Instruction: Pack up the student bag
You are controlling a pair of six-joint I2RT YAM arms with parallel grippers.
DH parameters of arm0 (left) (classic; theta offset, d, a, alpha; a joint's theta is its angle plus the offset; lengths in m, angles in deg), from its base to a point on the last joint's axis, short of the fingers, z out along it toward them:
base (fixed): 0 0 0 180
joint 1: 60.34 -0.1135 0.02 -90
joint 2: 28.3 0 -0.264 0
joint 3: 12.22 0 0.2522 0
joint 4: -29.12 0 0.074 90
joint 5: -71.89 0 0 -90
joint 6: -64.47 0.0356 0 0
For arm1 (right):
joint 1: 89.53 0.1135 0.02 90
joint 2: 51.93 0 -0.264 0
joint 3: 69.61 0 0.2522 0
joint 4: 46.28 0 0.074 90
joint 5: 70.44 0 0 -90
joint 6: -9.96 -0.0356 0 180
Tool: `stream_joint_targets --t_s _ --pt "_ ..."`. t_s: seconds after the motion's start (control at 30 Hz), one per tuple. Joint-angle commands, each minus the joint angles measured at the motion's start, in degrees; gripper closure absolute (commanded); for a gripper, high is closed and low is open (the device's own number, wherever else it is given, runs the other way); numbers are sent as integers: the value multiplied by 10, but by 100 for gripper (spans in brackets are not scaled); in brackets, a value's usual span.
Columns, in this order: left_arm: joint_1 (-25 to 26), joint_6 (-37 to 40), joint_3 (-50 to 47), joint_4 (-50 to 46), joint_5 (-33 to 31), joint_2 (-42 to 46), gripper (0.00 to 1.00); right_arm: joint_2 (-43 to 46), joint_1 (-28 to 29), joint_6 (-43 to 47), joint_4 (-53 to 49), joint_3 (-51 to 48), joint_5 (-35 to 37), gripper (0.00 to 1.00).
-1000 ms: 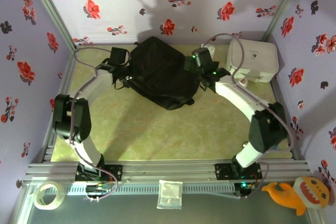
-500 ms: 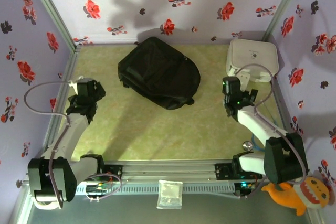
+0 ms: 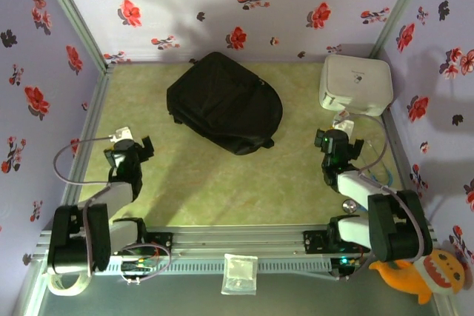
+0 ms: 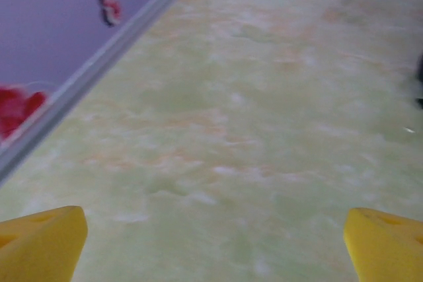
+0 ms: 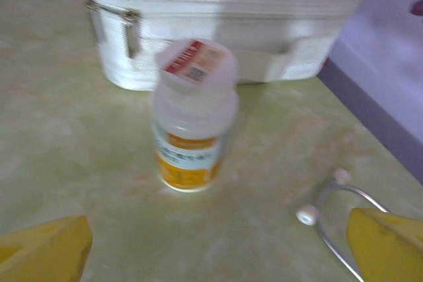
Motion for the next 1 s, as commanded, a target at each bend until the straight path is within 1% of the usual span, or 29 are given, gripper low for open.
stream_joint_targets --t_s 0.0,0.07,0.1,0.13,0.17,0.27,0.33,0.4,0.43,0.5,0.6,0.7,0.97 --pt "-1 52 -9 187 95 -46 1 -26 -10 31 129 -17 -72 1" --pt "3 77 -4 218 108 -76 1 -44 -18 31 167 -19 -88 1" --pt "4 90 -2 235 109 -92 1 -56 -24 29 183 -19 -114 1" --pt "3 93 1 252 110 -108 0 -67 -31 27 200 -19 -128 1" --pt "3 92 6 248 111 -118 0 -79 -35 28 209 -17 -136 1" --pt "3 99 6 289 125 -165 0 -126 -41 29 249 -14 -149 1" --pt "3 100 4 323 125 -195 0 -161 -42 31 286 -16 -151 1" --pt "3 101 4 343 124 -216 0 -185 -42 31 302 -15 -148 1" --pt "3 100 8 329 123 -211 0 -194 -42 32 318 -15 -144 1" --pt "3 97 20 307 108 -212 0 -186 -42 31 297 -8 -144 1" --pt "4 77 67 227 58 -210 0 -189 -44 26 262 11 -143 1" --pt "5 77 88 188 56 -210 0 -188 -53 14 235 23 -143 1" --pt "6 78 87 192 57 -211 0 -189 -56 11 230 26 -145 1"
